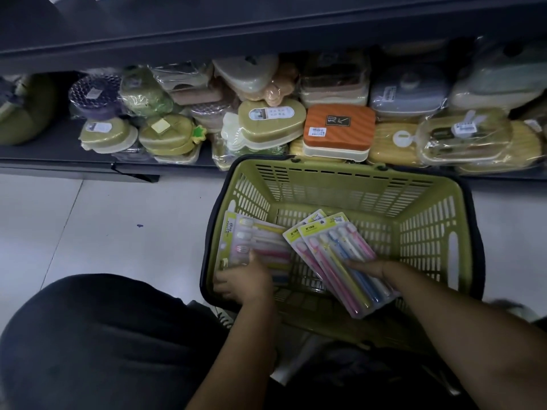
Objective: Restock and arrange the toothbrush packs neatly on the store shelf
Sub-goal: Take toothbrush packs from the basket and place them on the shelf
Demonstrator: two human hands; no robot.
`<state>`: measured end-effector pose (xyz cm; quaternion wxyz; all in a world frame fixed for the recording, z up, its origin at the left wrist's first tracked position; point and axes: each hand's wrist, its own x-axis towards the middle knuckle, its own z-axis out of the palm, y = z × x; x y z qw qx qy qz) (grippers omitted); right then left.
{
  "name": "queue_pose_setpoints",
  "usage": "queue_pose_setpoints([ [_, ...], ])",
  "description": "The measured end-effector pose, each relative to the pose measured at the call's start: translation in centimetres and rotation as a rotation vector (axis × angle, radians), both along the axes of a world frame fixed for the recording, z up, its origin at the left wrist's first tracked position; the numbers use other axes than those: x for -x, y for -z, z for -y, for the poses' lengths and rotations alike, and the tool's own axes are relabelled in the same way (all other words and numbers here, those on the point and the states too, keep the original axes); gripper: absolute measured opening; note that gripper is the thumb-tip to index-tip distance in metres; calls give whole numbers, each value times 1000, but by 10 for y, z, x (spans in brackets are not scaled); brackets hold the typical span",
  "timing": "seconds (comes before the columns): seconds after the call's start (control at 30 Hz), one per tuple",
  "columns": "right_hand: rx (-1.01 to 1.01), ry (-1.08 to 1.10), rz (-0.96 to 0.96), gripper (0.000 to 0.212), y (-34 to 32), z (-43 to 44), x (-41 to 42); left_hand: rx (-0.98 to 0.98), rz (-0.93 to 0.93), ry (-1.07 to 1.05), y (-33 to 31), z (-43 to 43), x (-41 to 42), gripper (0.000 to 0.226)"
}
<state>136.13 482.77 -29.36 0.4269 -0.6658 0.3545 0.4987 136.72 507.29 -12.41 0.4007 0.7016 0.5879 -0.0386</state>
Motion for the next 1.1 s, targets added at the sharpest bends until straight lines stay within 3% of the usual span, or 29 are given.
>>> queue_pose_setpoints([
  [0.1,0,-18,-4,168,-6,-1,-2,-117,179,151,-5,3,-1,81],
  [0.17,2,-1,0,164,-9,0,-2,-284,280,435,-6,0,-9,76],
  [0.23,-6,-27,7,145,-25,-4,-4,-433,257,780,0,-4,-24,78],
  [0.33,-9,-61,20,115,-30,-6,-6,-626,-18,1258,14,-11,-53,81],
  [0.43,-11,-91,-26,110,-31,-3,-10,-767,-360,1601,23,-22,-74,85],
  [0.5,-31,-68,-56,109,-30,4,-10,-822,-581,1717,25,-28,-82,90],
  [0.63,-92,-89,-32,142,-31,18,-20,-826,-773,1772,22,-24,-92,78],
  [0.77,-137,-101,29,131,-51,23,-32,-637,-837,1804,10,-17,-103,50],
  [0.87,-98,-165,128,79,-59,15,-32,-507,-862,1827,3,-23,-109,43],
  [0.9,-92,-171,164,70,-55,13,-31,-461,-857,1811,1,-28,-112,45],
  [1.03,-86,-175,171,68,-45,8,-25,-309,-808,1697,-14,-55,-123,48],
  [1.1,-109,-152,134,93,-38,12,-20,-253,-763,1597,-23,-69,-128,49],
])
